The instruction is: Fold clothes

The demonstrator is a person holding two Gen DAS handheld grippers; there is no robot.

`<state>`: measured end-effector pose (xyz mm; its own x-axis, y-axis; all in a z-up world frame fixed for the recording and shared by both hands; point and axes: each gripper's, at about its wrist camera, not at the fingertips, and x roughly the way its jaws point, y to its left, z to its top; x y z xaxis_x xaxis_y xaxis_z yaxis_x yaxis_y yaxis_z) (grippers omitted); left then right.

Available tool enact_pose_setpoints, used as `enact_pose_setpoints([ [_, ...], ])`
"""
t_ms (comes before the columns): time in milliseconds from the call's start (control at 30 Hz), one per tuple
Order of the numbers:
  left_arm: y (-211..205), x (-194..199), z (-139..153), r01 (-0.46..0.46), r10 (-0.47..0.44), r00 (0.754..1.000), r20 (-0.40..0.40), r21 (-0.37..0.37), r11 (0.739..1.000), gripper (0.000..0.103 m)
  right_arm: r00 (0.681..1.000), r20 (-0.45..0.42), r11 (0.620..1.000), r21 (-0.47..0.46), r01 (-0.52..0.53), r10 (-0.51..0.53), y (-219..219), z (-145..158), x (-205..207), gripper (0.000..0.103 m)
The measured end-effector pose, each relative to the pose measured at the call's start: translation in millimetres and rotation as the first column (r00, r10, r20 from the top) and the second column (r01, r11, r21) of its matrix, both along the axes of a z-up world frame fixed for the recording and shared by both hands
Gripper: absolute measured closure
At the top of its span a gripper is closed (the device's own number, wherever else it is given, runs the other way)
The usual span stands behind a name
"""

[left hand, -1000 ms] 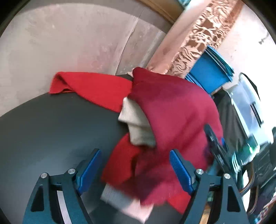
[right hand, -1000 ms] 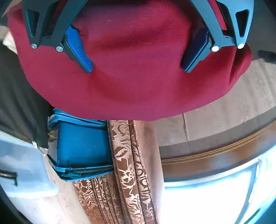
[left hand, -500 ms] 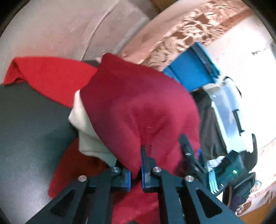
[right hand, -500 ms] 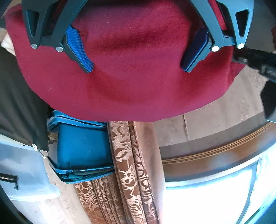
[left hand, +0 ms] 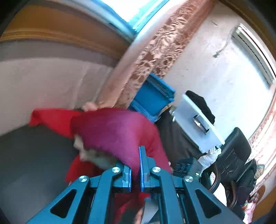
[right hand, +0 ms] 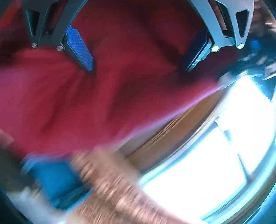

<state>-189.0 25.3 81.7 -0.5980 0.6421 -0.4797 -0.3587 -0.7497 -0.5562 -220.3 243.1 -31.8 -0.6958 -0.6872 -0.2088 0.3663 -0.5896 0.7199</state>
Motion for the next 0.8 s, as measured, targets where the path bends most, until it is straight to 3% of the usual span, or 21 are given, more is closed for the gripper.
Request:
enact_pose_setpoints([
  [100,-43,35,-35,-0.107,0.11,0.991,0.075,-0.043,0.993,0.098,0.979,0.069,0.98,0.039,-0.194,0.191,-51,-16,25,0.0],
  [200,-85,73,-77,-0.212,0.22,0.963,0.157,-0.065,0.975,0.098,0.94,0.154,0.948,0.045,-0.314,0.304,-80,-39,51,0.0],
  [300,-121,110,-118,-0.294,0.302,0.922,0.242,-0.068,0.953,0.096,0.902,0.226,0.915,0.082,-0.394,0.368,-100,-58,80,0.0],
  [400,-152,144,-157,-0.374,0.374,0.86,0.348,-0.071,0.925,0.088,0.869,0.264,0.878,0.13,-0.461,0.418,-114,-67,107,0.0],
  [500,-173,177,-179,-0.447,0.425,0.816,0.392,-0.041,0.894,0.085,0.845,0.278,0.828,0.213,-0.519,0.457,-122,-64,124,0.0],
  [533,-176,186,-182,-0.462,0.437,0.808,0.395,-0.036,0.886,0.084,0.846,0.272,0.821,0.236,-0.521,0.459,-119,-59,128,0.0],
  [667,-172,217,-189,-0.471,0.466,0.805,0.366,-0.083,0.878,0.081,0.918,0.184,0.875,0.284,-0.393,0.352,-79,-34,133,0.0],
  [733,-168,227,-191,-0.458,0.468,0.814,0.344,-0.116,0.882,0.079,0.971,0.105,0.923,0.301,-0.238,0.216,-42,-17,133,0.0],
  [800,-168,236,-191,-0.443,0.465,0.823,0.327,-0.144,0.885,0.077,0.995,0.052,0.938,0.333,-0.099,0.087,-10,-6,129,0.0],
])
